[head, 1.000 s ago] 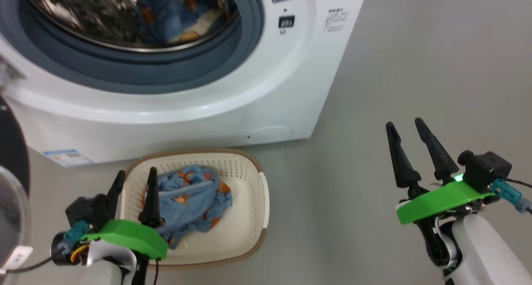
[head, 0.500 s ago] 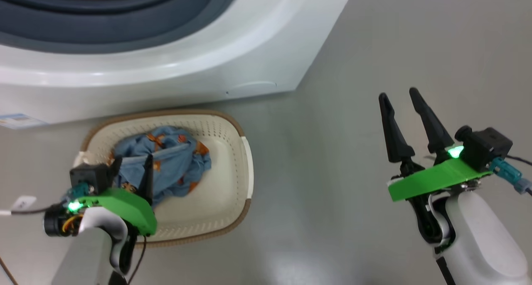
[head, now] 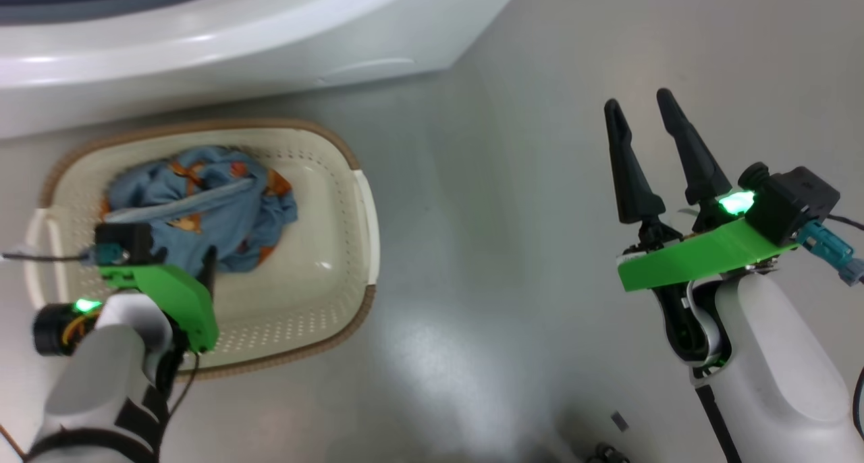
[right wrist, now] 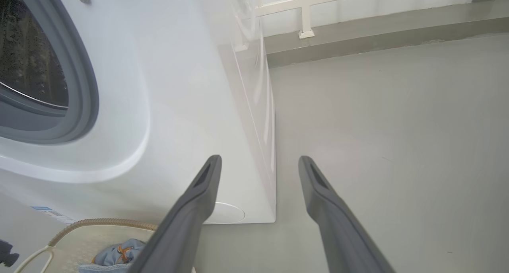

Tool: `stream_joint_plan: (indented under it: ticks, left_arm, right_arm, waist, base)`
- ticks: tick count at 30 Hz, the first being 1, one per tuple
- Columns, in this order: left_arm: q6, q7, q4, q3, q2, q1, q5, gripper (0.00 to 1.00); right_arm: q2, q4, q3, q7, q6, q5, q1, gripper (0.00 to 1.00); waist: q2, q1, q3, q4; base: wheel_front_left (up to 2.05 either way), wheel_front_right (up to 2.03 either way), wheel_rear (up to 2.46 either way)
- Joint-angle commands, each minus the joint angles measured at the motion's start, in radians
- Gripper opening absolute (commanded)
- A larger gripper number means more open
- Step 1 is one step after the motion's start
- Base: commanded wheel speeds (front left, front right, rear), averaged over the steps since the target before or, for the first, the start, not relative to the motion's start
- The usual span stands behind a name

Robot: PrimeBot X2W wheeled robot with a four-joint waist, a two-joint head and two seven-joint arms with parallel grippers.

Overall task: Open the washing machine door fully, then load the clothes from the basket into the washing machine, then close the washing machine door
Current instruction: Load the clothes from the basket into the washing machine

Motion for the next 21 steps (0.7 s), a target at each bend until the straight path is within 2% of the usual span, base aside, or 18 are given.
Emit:
stream_joint_plan:
  ticks: [1, 12, 21]
  left_arm:
    - [0.001, -0.001, -0.005, 0.017, 0.035, -0.004, 0.003, 1.00]
    - [0.028, 0.045, 0.087, 0.001, 0.109, -0.167, 0.017, 1.00]
    - [0.078, 0.068, 0.110, 0.000, 0.155, -0.216, 0.014, 1.00]
  right_arm:
    - [0.005, -0.027, 0.019, -0.008, 0.006, -0.008, 0.008, 1.00]
    - [0.035, -0.058, 0.027, -0.008, 0.006, 0.003, -0.002, 1.00]
    - [0.043, -0.071, 0.045, -0.008, 0.006, 0.019, -0.019, 1.00]
  waist:
    - [0.0000, -0.0001, 0.058, -0.044]
    - [0.0000, -0.0001, 0.196, -0.120]
    - [0.0000, -0.0001, 0.254, -0.165]
  base:
    - [0.00, 0.00, 0.00]
    - [0.00, 0.00, 0.00]
    - [0.00, 0.00, 0.00]
